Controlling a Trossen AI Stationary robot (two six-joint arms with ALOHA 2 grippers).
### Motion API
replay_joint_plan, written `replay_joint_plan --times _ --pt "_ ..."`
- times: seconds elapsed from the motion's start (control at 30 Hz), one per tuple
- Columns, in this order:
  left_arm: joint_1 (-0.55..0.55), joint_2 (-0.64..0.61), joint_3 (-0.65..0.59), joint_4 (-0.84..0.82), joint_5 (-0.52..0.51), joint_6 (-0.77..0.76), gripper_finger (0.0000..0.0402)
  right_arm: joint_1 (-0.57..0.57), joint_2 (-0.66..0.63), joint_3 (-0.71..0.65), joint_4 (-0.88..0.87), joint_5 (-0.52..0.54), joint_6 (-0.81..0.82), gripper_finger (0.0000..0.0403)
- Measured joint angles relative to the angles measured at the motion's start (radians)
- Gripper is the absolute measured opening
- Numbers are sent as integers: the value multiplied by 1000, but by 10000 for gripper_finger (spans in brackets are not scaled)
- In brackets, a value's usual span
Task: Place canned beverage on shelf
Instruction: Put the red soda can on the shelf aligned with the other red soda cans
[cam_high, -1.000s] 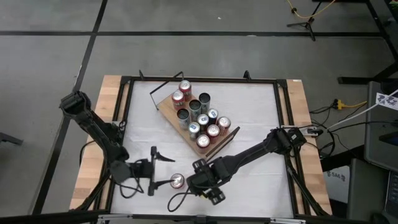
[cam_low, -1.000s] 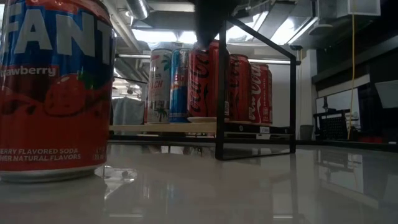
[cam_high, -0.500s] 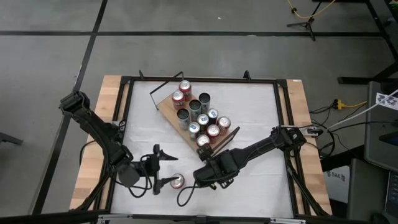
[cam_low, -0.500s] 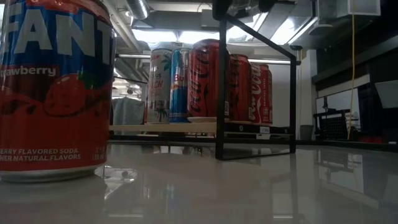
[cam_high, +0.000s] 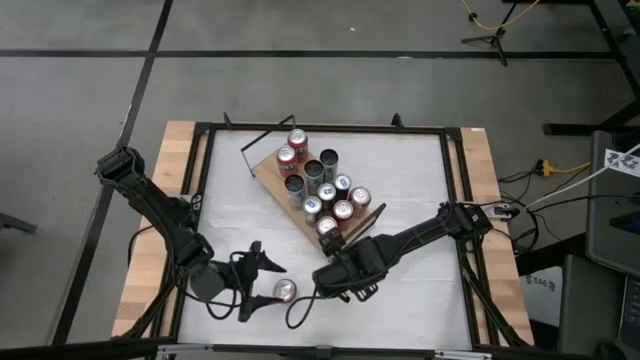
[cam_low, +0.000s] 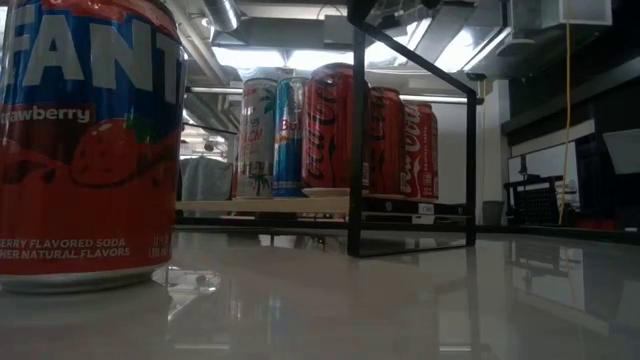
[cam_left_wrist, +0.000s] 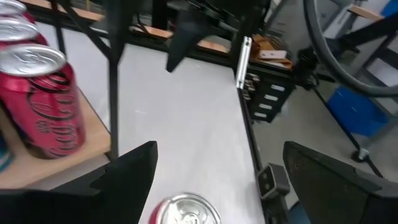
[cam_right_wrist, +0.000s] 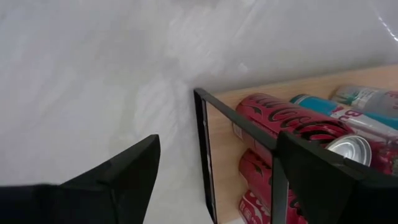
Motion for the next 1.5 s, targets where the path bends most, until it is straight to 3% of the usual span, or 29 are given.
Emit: replay_joint_plan --times 0.5,0.73,1.17,1.5 --pt "-41 81 0 -6 62 -53 341 -41 -2 0 22 -68 -48 317" --pt "-54 82 0 -24 -50 -53 341 -44 -2 -2 31 -65 -54 317" --pt "-62 187 0 -47 -58 -52 341 -50 -1 -2 42 -66 -52 317" --pt "-62 198 0 -61 -106 -52 341 -49 -1 -2 44 -66 -51 317"
